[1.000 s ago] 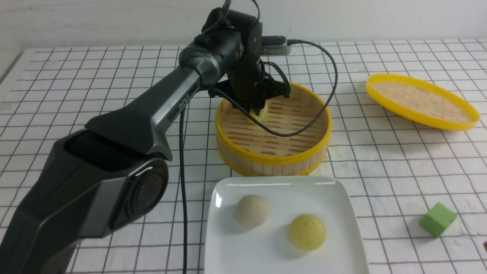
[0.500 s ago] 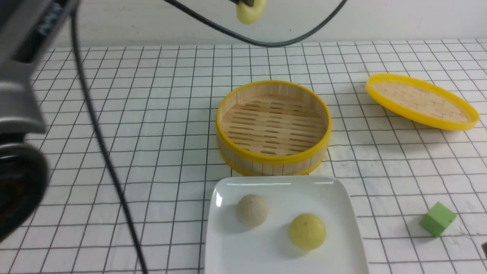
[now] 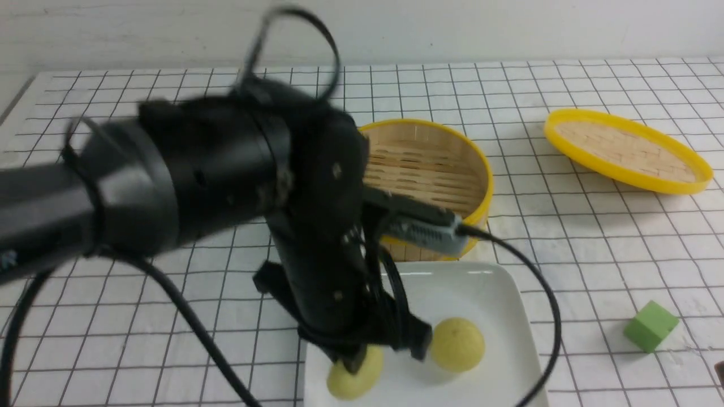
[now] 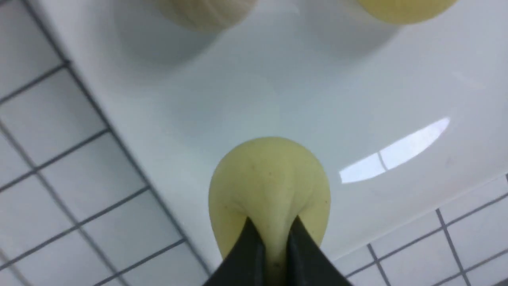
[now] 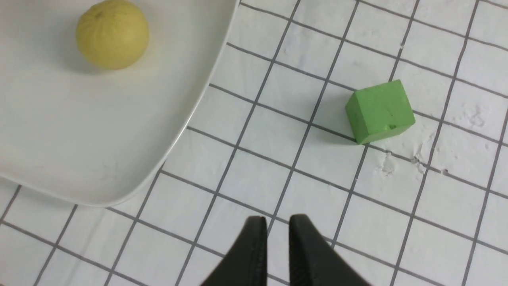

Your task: Put the steamed buns into the plate on the white-black tablecloth.

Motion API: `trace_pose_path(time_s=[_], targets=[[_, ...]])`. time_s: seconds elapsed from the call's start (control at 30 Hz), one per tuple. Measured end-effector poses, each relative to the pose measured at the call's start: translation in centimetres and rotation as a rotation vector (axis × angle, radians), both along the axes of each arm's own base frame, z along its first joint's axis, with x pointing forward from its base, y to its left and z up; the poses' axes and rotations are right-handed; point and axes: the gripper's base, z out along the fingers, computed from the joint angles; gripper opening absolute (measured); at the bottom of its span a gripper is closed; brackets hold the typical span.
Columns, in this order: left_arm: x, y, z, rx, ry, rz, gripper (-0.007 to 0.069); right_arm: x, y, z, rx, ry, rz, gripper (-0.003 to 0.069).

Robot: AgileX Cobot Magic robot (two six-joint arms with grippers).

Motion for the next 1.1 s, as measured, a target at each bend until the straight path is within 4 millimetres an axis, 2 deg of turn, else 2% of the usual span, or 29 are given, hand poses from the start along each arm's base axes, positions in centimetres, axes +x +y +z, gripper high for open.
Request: trace_pose_path(time_s=[0.1, 0.17, 0.23, 0.27, 0.3, 0.33, 0.5, 0.53, 0.63, 0.73, 0.77, 0.83, 0.9, 0.93, 0.97, 1.0, 1.07, 1.1], targets=[[-0.3, -0.7, -1.3, 0.001, 0.008, 0.020, 0.0041, 0.0, 0.0, 0.0, 0.001, 0.000, 0.000, 0.0113], [-0.1, -1.5, -2.8, 0.005, 0.009, 0.052, 0.0074, 0.0, 0.0, 0.0, 0.005, 0.003, 0.000, 0.0114], [0.2, -1.8, -3.6, 0.008, -0.002, 0.059, 0.0121, 0.0, 0.1, 0.0, 0.007, 0.004, 0.000, 0.0116], [0.4, -2.0, -4.0, 0.007, -0.007, 0.061, 0.0168, 0.0, 0.1, 0.0, 0.011, 0.006, 0.000, 0.0118], [0.4, -2.0, -4.0, 0.005, -0.009, 0.062, 0.0168, 0.0, 0.1, 0.0, 0.011, 0.007, 0.000, 0.0118], [0.6, -2.2, -4.3, -0.004, -0.021, 0.060, 0.0235, -0.1, 0.1, 0.0, 0.018, 0.017, 0.000, 0.0117], [0.9, -2.6, -3.3, -0.041, -0.053, 0.060, 0.0372, -1.7, -0.6, 0.4, 0.019, 0.037, 0.000, 0.0086], [0.9, -2.6, -3.1, -0.047, -0.058, 0.060, 0.0375, -1.8, -0.7, 0.5, 0.019, 0.037, 0.000, 0.0082], [1.2, -2.7, -1.3, -0.084, -0.109, 0.052, 0.0391, -4.3, -2.0, 2.1, 0.040, -0.002, -0.005, 0.0000], [1.3, -2.8, 0.6, -0.127, -0.142, 0.053, 0.0374, -7.3, -3.7, 3.9, 0.117, -0.130, -0.031, -0.0016], [1.3, -2.8, 0.7, -0.129, -0.144, 0.053, 0.0372, -7.6, -3.9, 4.0, 0.129, -0.150, -0.033, -0.0016], [1.3, -2.7, 1.3, -0.130, -0.144, 0.054, 0.0321, -9.6, -5.0, 4.5, 0.227, -0.290, -0.060, -0.0016], [1.2, -2.5, 1.4, -0.105, -0.139, 0.049, 0.0243, -10.6, -5.6, 4.1, 0.321, -0.438, -0.064, -0.0015], [1.2, -2.5, 1.4, -0.099, -0.138, 0.048, 0.0234, -10.8, -5.6, 4.3, 0.331, -0.457, -0.063, -0.0015], [1.2, -2.4, 1.4, -0.081, -0.136, 0.044, 0.0155, -10.5, -5.5, 3.1, 0.374, -0.546, -0.058, -0.0015], [1.2, -2.3, 1.3, -0.077, -0.136, 0.042, 0.0146, -10.6, -5.6, 3.2, 0.380, -0.561, -0.057, -0.0015], [1.2, -2.1, 1.3, -0.048, -0.139, 0.033, 0.0041, -9.2, -4.8, 1.4, 0.403, -0.617, -0.049, -0.0015], [1.1, -2.0, 1.3, -0.041, -0.139, 0.031, 0.0022, -8.8, -4.6, 0.8, 0.402, -0.617, -0.048, -0.0015]])
